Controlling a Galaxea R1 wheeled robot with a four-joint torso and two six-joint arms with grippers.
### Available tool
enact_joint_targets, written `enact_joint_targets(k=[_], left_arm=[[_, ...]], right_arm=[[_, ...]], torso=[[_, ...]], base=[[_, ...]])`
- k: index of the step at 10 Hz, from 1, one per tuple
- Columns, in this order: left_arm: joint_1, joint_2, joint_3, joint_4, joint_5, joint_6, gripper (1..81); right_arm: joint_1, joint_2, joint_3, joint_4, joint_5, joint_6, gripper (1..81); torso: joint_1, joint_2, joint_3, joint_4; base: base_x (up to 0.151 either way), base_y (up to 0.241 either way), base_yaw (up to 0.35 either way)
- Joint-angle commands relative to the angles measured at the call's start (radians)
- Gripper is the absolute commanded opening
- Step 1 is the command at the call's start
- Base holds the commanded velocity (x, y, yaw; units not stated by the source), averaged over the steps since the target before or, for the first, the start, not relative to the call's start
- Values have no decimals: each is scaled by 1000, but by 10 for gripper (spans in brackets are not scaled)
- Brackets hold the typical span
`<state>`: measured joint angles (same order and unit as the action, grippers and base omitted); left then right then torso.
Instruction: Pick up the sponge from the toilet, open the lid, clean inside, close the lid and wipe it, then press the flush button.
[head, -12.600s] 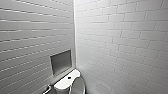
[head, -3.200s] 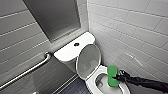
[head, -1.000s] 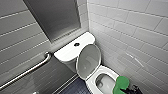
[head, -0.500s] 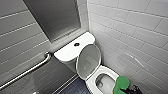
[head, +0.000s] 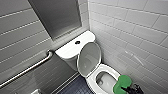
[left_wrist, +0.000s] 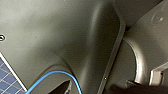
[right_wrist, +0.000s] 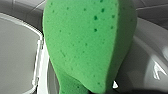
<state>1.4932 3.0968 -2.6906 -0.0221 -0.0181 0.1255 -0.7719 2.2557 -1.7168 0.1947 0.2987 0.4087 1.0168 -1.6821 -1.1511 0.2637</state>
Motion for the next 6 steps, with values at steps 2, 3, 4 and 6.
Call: enact_joint_targets(k=[2, 3, 4, 6], left_arm=[[16, -1, 6, -2, 87, 0, 811], [17, 1, 6, -2, 87, 0, 811], [17, 1, 6, -1, 87, 0, 811], [17, 1, 6, -1, 86, 0, 811]], right_arm=[[58, -129, 126, 19, -119, 4, 10], [47, -149, 152, 28, -115, 2, 10], [26, -160, 171, 32, -104, 2, 10], [-8, -157, 178, 43, -104, 2, 10]], torso=[[0, 0, 0, 0], [0, 0, 0, 0], [0, 0, 0, 0], [0, 0, 0, 0]], base=[[0, 0, 0], [0, 0, 0], [0, 0, 0], [0, 0, 0]])
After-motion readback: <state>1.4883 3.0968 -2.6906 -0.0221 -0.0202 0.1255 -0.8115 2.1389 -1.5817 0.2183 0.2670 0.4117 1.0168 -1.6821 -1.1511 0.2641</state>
